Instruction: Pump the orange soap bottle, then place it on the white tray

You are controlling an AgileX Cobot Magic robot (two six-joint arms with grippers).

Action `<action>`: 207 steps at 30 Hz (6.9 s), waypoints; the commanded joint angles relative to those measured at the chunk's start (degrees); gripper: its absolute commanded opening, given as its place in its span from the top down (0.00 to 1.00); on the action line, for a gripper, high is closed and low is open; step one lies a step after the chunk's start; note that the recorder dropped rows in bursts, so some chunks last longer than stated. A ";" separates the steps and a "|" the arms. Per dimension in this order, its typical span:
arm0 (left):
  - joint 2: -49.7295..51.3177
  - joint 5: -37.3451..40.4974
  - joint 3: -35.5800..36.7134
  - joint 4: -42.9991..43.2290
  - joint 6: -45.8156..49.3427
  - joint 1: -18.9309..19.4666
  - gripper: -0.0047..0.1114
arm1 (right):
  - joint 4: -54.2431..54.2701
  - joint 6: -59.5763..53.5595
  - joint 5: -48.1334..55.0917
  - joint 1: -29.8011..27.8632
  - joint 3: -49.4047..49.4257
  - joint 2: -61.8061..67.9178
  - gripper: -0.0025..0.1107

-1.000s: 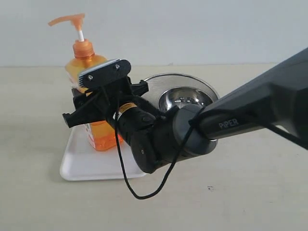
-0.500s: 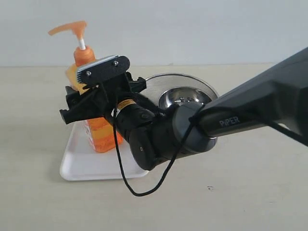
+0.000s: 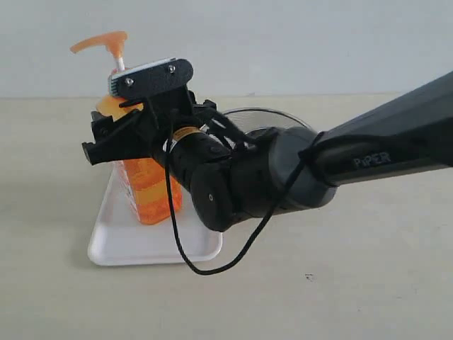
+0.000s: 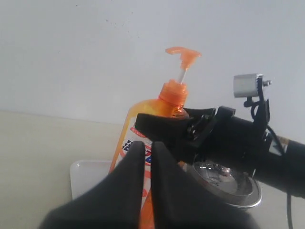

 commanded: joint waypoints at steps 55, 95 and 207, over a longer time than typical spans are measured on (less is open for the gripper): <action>-0.16 6.85 0.32 6.65 -11.50 -0.08 0.92 | 12.01 -5.72 37.12 0.01 20.59 -45.55 0.41; 13.35 7.41 -10.12 15.01 -11.40 -0.08 0.92 | 12.01 -9.63 24.94 -8.04 42.43 -56.58 0.98; 79.71 -43.23 -30.85 -32.61 8.79 -19.22 0.01 | 14.03 -12.70 10.92 -8.04 58.60 -64.39 0.98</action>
